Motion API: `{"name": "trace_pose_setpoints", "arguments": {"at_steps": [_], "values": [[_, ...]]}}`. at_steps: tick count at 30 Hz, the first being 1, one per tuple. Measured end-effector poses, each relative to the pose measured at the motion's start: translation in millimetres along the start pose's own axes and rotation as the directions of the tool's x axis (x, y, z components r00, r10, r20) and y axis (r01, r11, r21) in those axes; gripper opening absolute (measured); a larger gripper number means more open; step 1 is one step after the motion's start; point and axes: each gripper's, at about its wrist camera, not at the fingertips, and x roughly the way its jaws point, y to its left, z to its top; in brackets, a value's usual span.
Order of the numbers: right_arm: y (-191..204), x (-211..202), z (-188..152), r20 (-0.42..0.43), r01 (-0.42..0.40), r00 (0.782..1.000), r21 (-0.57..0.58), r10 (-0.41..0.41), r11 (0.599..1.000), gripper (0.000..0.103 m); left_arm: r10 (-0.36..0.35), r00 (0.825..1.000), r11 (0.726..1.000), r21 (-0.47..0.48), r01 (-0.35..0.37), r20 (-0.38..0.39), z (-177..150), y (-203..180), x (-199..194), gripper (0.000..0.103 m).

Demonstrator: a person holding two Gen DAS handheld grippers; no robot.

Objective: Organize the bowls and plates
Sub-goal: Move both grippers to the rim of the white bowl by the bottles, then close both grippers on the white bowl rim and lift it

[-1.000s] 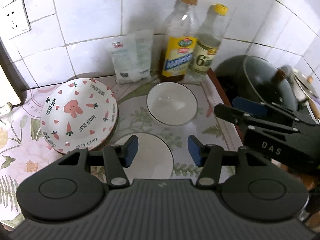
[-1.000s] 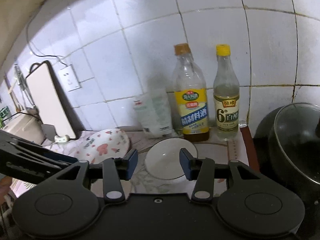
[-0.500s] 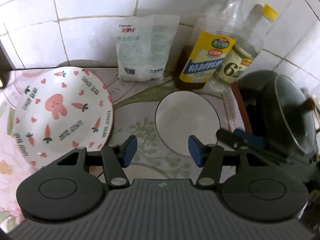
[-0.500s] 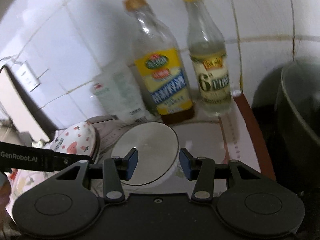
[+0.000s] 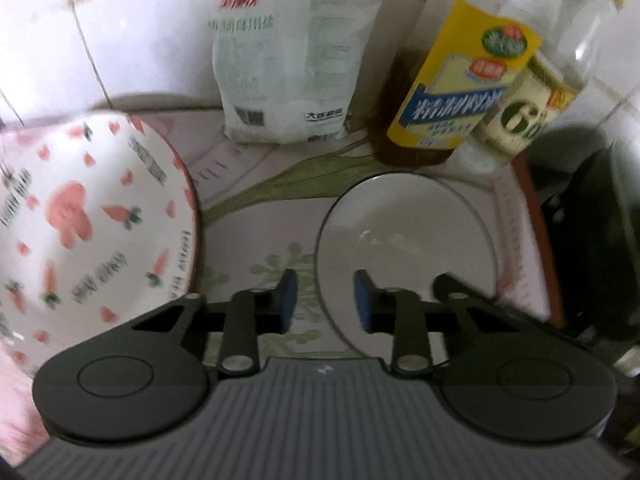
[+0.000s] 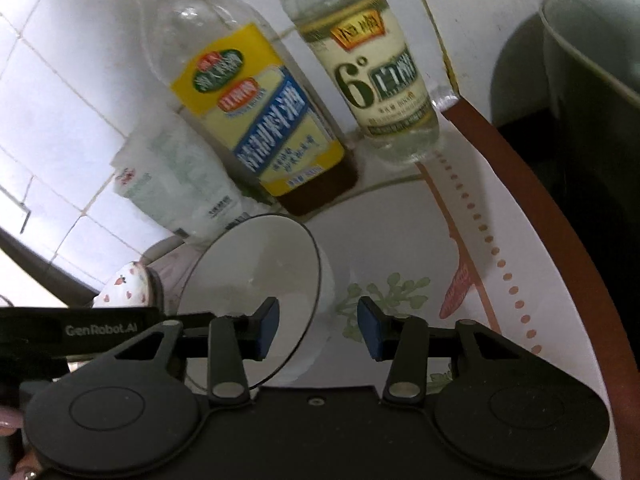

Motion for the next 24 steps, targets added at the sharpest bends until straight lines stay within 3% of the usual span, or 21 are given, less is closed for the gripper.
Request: {"name": "trace_pose_setpoints", "arguments": {"at_steps": [2,4,9,14,24], "values": [[-1,3,-1,-0.009,-0.011,1.000,0.017,0.011,1.000,0.027,-0.017,1.000,0.999,-0.033,0.017,-0.009,-1,4,2,0.015],[-2,2,-2,-0.002,-0.017,1.000,0.031,0.017,0.999,0.027,0.004,1.000,1.000,-0.009,-0.004,-0.003,-3,3,3,0.008],[4,3,-2,0.001,0.006,1.000,0.025,-0.006,1.000,0.023,0.014,1.000,1.000,0.017,-0.014,0.000,-7,-2,-1,0.008],[9,-5,-3,0.002,0.036,0.999,0.031,-0.036,0.999,0.020,0.065,0.997,0.994,0.086,-0.069,0.050,-20,-21,-15,0.008],[18,-60,-5,0.051,0.019,0.999,0.013,-0.019,1.000,0.020,0.010,0.998,0.989,0.146,-0.019,0.060,-31,-32,-63,0.009]]}}
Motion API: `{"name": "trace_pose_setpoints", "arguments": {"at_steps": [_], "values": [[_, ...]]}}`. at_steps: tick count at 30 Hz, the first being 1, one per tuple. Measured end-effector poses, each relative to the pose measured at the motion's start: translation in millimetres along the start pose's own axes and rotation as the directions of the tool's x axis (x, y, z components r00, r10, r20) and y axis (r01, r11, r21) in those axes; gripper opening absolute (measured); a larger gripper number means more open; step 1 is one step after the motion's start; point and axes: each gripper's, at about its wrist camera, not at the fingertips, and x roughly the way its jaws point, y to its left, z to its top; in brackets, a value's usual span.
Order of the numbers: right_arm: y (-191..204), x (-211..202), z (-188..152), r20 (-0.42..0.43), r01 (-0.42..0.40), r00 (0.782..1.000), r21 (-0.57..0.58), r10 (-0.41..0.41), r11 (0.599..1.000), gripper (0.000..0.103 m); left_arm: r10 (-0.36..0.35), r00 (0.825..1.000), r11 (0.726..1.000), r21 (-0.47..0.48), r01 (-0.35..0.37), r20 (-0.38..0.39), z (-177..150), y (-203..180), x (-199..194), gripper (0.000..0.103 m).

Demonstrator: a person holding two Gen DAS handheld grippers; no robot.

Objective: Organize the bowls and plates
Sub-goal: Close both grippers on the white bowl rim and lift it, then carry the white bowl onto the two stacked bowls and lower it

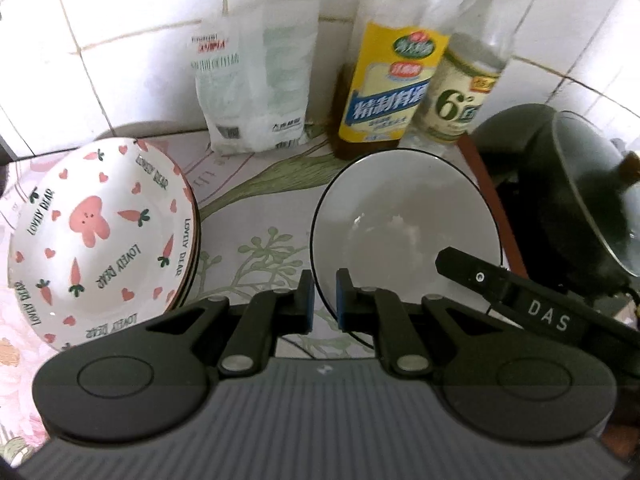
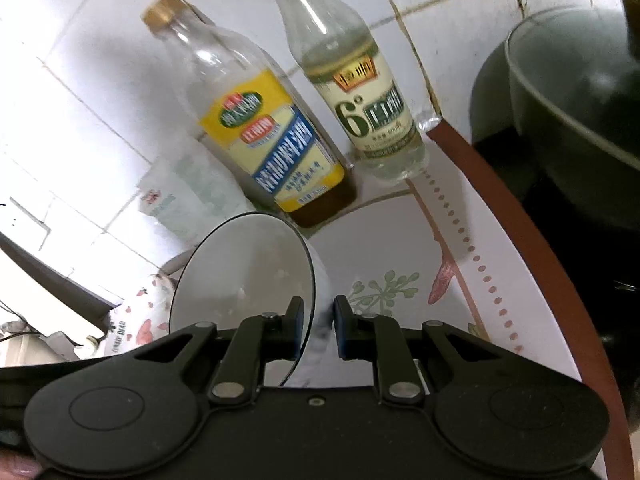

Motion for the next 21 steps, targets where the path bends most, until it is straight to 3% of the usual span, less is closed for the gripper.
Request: {"name": "trace_pose_setpoints", "arguments": {"at_steps": [21], "values": [[63,-96,-39,0.009,-0.054,0.998,-0.053,0.055,0.997,0.020,0.023,0.995,1.000,-0.008,-0.022,0.096,-58,26,-126,0.009]]}}
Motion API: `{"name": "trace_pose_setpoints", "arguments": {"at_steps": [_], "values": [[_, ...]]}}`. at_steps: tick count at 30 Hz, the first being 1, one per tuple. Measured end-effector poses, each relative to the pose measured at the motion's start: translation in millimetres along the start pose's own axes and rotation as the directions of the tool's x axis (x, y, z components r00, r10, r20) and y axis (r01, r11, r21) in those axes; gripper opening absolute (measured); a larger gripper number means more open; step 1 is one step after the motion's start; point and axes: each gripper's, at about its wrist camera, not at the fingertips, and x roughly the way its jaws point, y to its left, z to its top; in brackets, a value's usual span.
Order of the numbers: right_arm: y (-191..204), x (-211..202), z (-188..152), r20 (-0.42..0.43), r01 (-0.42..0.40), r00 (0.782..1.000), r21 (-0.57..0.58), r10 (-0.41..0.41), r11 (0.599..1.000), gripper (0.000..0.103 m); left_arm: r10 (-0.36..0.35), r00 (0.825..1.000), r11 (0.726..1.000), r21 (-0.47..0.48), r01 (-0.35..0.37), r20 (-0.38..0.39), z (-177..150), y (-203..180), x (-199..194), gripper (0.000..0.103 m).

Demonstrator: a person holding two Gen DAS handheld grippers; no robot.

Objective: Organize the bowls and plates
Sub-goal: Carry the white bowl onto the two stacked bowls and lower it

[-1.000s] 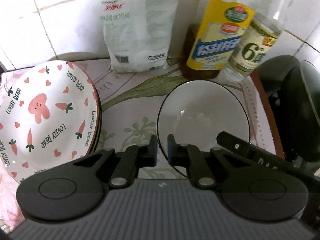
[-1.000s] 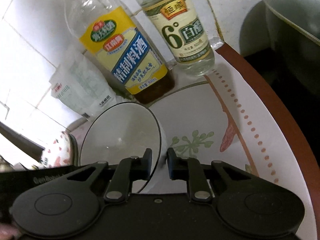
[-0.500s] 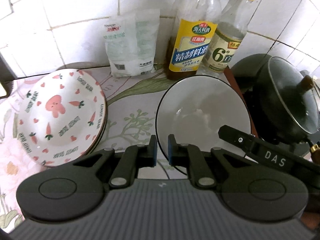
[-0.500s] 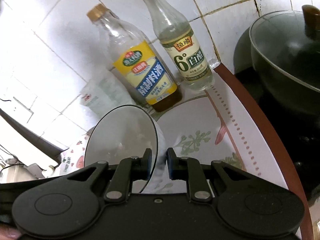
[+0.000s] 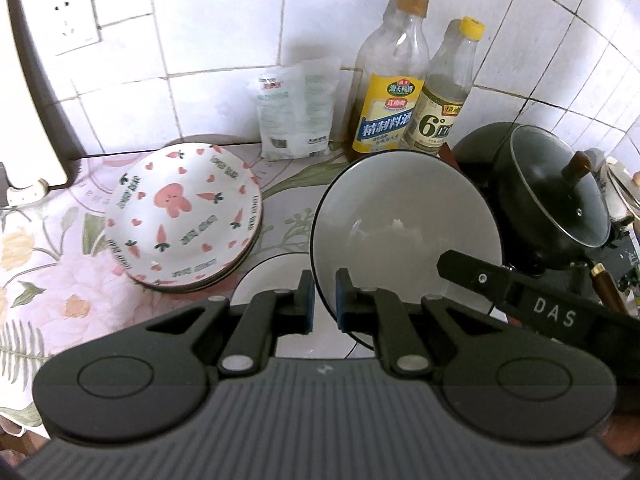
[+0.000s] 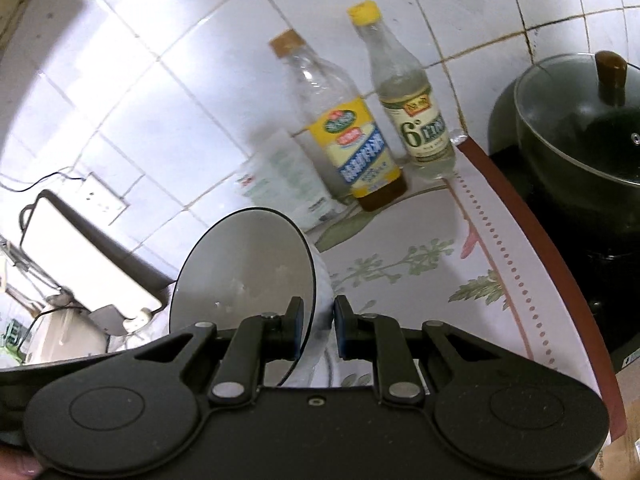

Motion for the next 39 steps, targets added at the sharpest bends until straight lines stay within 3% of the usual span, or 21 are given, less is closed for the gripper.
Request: {"name": "trace_pose_setpoints", "arguments": {"at_steps": [7,19,39], "values": [[19,-12,-16,-0.008,-0.013,1.000,-0.038,0.013,0.999,0.020,0.002,1.000,1.000,-0.028,-0.002,0.008,-24,17,-14,0.009],[32,5,-39,-0.042,-0.014,0.999,-0.075,0.011,0.997,0.020,0.019,1.000,0.999,-0.051,-0.019,0.012,-44,43,-9,0.009],[50,46,-51,-0.061,0.065,0.995,-0.184,-0.077,0.981,0.020,0.010,0.999,0.995,-0.101,-0.015,-0.053,-52,72,39,0.009]]}}
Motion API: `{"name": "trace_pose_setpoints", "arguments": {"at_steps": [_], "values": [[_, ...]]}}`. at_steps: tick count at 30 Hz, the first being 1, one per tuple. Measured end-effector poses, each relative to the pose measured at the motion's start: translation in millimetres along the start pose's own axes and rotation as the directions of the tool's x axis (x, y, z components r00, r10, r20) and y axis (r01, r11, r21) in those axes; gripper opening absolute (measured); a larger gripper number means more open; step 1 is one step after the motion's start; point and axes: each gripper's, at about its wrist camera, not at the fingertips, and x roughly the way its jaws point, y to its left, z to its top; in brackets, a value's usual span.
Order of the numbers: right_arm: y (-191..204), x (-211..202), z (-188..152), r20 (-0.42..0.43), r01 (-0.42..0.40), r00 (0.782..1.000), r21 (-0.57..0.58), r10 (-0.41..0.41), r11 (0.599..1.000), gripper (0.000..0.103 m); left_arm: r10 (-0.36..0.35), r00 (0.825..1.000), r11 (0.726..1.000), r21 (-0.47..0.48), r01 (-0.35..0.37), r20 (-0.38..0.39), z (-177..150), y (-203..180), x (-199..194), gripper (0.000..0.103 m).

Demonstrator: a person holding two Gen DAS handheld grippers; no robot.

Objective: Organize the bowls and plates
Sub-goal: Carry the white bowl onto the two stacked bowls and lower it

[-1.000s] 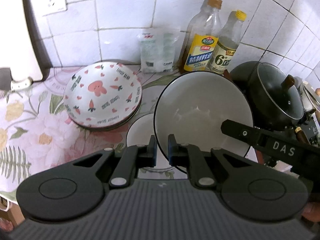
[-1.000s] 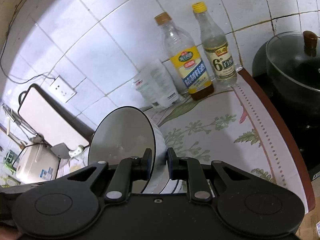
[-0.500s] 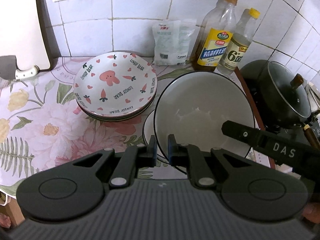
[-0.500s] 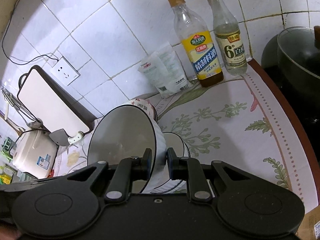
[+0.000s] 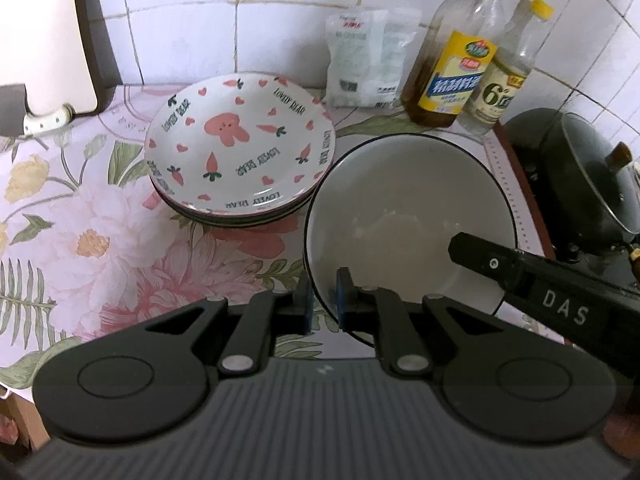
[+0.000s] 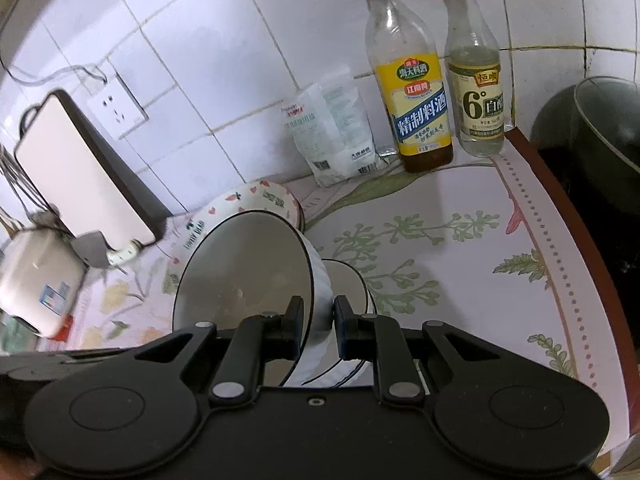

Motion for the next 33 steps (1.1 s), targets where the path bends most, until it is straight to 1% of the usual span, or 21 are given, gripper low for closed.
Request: {"name": "trace_pose_setpoints", "arguments": {"at_steps": [4,7,12,15,18,20,23,28,33], "values": [[-2,11,-1,-0.013,0.004,1.000,0.000,-0.004,1.000,0.020,-0.013,1.000,1.000,-0.015,0.012,-0.023,3,5,11,0.009],[1,15,0,-0.017,0.023,1.000,-0.026,-0.023,0.999,0.020,-0.017,0.999,1.000,-0.020,0.016,-0.027,6,5,16,0.009],[4,23,3,-0.036,0.053,0.998,-0.069,-0.056,0.996,0.020,-0.039,0.997,0.998,-0.051,0.036,-0.061,8,9,28,0.010],[7,27,4,-0.050,0.073,0.996,-0.104,-0.079,0.992,0.020,-0.034,0.997,0.998,-0.056,0.030,-0.074,10,9,32,0.010],[13,32,7,-0.084,0.101,0.990,-0.114,-0.110,0.988,0.021,-0.056,0.994,0.995,-0.090,0.047,-0.095,11,15,38,0.012],[19,33,8,-0.088,0.115,0.988,-0.131,-0.127,0.985,0.021,-0.064,0.992,0.992,-0.112,0.051,-0.110,10,18,43,0.012],[24,36,10,-0.084,0.143,0.984,-0.168,-0.159,0.975,0.021,-0.086,0.990,0.989,-0.127,0.071,-0.112,10,21,45,0.012],[25,38,13,-0.088,0.166,0.979,-0.185,-0.185,0.969,0.021,-0.108,0.989,0.986,-0.140,0.093,-0.101,13,22,44,0.012],[35,37,12,-0.088,0.185,0.974,-0.208,-0.206,0.961,0.027,-0.115,0.989,0.983,-0.155,0.099,-0.098,11,25,44,0.013]]}}
